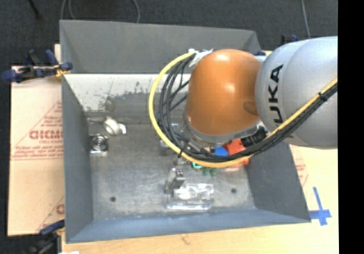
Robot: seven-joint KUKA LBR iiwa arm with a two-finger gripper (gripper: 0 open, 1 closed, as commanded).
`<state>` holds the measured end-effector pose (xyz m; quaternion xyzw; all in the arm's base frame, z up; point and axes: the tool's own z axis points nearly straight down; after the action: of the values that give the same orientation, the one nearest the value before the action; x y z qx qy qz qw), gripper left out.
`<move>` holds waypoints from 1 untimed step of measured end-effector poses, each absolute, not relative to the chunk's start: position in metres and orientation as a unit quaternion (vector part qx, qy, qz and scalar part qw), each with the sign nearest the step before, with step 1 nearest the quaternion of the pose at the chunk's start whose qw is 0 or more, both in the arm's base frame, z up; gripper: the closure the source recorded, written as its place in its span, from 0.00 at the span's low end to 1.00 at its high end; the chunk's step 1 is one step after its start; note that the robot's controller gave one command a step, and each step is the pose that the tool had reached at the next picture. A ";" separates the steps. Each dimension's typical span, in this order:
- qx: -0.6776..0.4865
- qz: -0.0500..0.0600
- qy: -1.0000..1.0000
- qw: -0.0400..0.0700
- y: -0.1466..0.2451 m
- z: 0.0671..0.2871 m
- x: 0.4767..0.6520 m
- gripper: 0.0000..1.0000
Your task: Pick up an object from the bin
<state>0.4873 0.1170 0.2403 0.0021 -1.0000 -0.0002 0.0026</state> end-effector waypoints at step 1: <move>0.107 -0.001 -0.994 -0.004 0.028 0.083 0.487 0.00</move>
Offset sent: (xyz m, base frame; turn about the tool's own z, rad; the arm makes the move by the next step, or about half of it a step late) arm -0.0029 -0.0945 -0.1703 -0.2114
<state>0.4872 0.0284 0.0830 0.1074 -0.9942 -0.0006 -0.0043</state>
